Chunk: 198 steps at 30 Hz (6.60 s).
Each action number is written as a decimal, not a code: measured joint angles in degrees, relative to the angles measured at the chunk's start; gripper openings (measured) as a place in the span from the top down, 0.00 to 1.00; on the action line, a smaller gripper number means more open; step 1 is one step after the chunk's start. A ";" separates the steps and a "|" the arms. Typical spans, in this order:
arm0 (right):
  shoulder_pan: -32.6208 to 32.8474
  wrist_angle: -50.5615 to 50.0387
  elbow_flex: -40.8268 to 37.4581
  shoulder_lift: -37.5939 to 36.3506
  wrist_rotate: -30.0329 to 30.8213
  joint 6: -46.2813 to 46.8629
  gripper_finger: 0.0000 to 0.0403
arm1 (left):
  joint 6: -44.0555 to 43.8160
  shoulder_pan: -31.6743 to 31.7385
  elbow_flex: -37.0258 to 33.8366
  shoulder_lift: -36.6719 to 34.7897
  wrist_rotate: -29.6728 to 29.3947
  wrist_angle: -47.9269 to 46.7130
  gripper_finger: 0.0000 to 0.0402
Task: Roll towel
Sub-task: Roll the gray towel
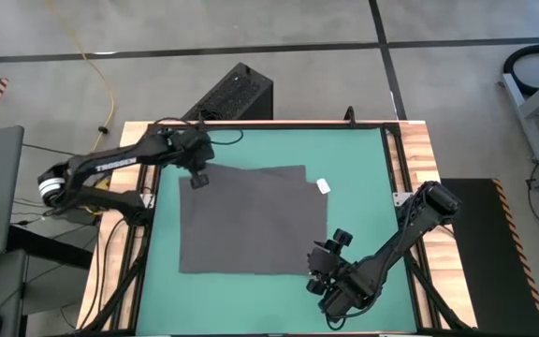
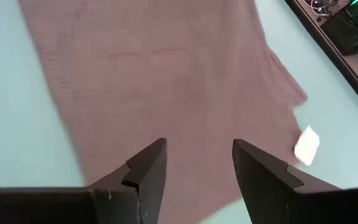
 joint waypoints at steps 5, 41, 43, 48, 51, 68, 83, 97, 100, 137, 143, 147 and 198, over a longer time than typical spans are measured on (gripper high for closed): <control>0.00 0.17 0.00 0.00 0.02 -0.01 0.49 | -10.16 -2.28 0.00 -4.25 -11.47 -9.46 1.00; -15.21 21.87 0.00 0.02 7.78 -28.11 0.49 | -43.00 -16.42 -5.59 -9.06 -19.46 -41.43 1.00; -15.20 21.88 0.00 0.02 7.78 -28.12 0.49 | -43.08 -16.42 -6.32 -9.06 -16.62 -41.14 1.00; -15.72 21.81 -0.02 0.02 10.20 -33.32 0.49 | -43.61 -16.42 -6.34 -9.06 -14.59 -41.15 1.00; -19.63 22.63 -0.02 0.02 11.80 -41.55 0.49 | -44.38 -16.42 -6.34 -9.06 -15.17 -41.42 1.00; -56.80 44.15 -4.31 1.54 -37.82 -82.25 0.47 | -47.62 -16.42 -6.23 -9.06 -15.22 -43.00 1.00; -64.60 43.18 10.41 16.61 -51.06 -102.03 0.48 | -47.66 -16.42 -6.23 -9.06 -15.27 -43.01 1.00; -67.75 27.81 20.31 20.68 -55.30 -103.57 0.48 | -47.46 -16.42 -6.19 -9.14 -15.31 -42.99 1.00; -67.68 27.19 20.35 21.46 -55.27 -104.75 0.48 | -47.46 -16.40 -6.19 -9.13 -15.34 -42.97 1.00; -68.47 25.03 20.18 24.33 -57.90 -102.14 0.52 | -46.18 -16.40 -6.19 -9.13 -14.76 -41.68 1.00; -67.81 25.05 20.44 22.58 -56.61 -101.81 0.65 | -44.64 -16.40 -6.19 -9.13 -13.94 -40.80 1.00; -67.84 24.64 20.28 22.75 -56.46 -101.83 0.79 | -44.65 -16.40 -6.19 -9.13 -13.93 -40.80 1.00; -70.17 30.96 20.36 22.49 -53.74 -102.60 0.97 | -47.63 -20.18 -5.90 -9.00 -12.66 -38.38 1.00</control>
